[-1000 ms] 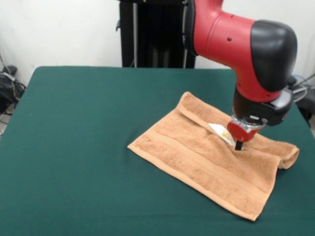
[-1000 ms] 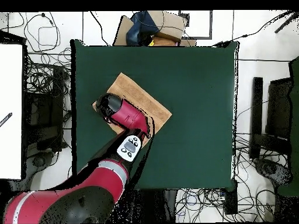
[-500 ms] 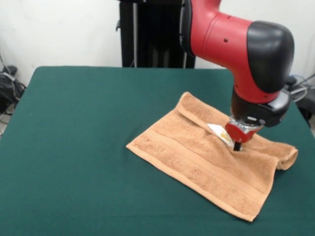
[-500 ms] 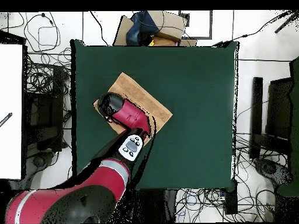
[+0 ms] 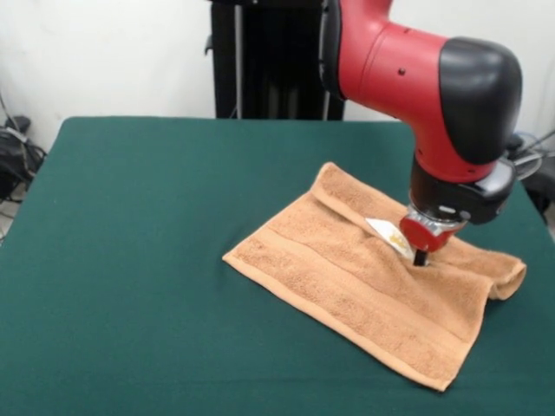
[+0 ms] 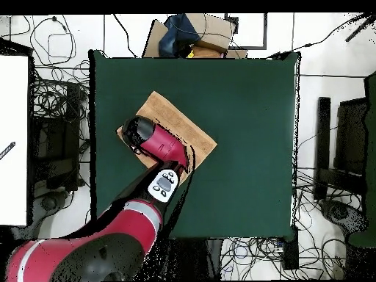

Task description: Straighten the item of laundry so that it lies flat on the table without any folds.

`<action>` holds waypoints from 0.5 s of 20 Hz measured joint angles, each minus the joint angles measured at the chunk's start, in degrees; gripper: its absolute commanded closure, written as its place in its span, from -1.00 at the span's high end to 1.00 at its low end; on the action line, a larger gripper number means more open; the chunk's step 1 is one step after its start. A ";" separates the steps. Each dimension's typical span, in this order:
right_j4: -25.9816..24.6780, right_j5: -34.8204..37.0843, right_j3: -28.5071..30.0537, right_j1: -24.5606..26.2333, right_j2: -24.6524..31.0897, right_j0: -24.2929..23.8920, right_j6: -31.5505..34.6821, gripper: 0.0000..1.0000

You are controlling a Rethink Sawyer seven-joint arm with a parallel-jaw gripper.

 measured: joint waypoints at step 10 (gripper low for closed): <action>-0.04 0.81 -1.44 0.94 -1.16 0.70 0.01 1.00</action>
